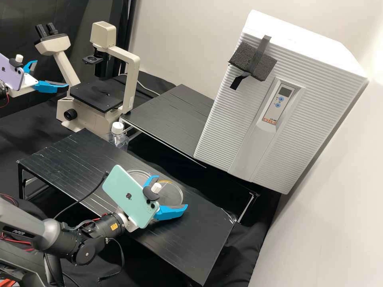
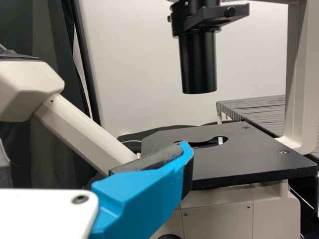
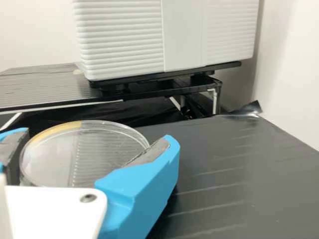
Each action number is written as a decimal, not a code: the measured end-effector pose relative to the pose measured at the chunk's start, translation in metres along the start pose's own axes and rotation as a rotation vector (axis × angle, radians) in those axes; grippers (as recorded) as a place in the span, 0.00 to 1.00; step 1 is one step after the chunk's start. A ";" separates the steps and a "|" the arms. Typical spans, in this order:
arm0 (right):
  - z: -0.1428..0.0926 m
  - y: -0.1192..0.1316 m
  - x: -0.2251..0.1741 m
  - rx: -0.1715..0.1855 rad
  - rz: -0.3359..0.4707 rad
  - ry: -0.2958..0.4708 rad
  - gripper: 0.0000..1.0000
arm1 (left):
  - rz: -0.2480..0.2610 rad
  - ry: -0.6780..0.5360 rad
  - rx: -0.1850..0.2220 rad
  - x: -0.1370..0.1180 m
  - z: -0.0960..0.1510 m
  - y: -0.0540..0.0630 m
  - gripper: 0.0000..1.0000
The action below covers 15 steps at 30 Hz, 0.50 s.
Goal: Open the petri dish lid.
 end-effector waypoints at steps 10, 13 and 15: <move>0.003 0.002 -0.001 -0.008 0.034 -0.055 0.00 | 0.000 0.000 0.000 0.000 0.000 0.000 1.00; 0.001 0.000 0.000 -0.029 0.057 -0.072 0.00 | 0.000 0.000 0.000 0.000 0.000 0.000 1.00; -0.001 -0.001 0.001 -0.040 0.070 -0.083 0.00 | 0.000 0.000 0.000 0.000 0.000 0.000 1.00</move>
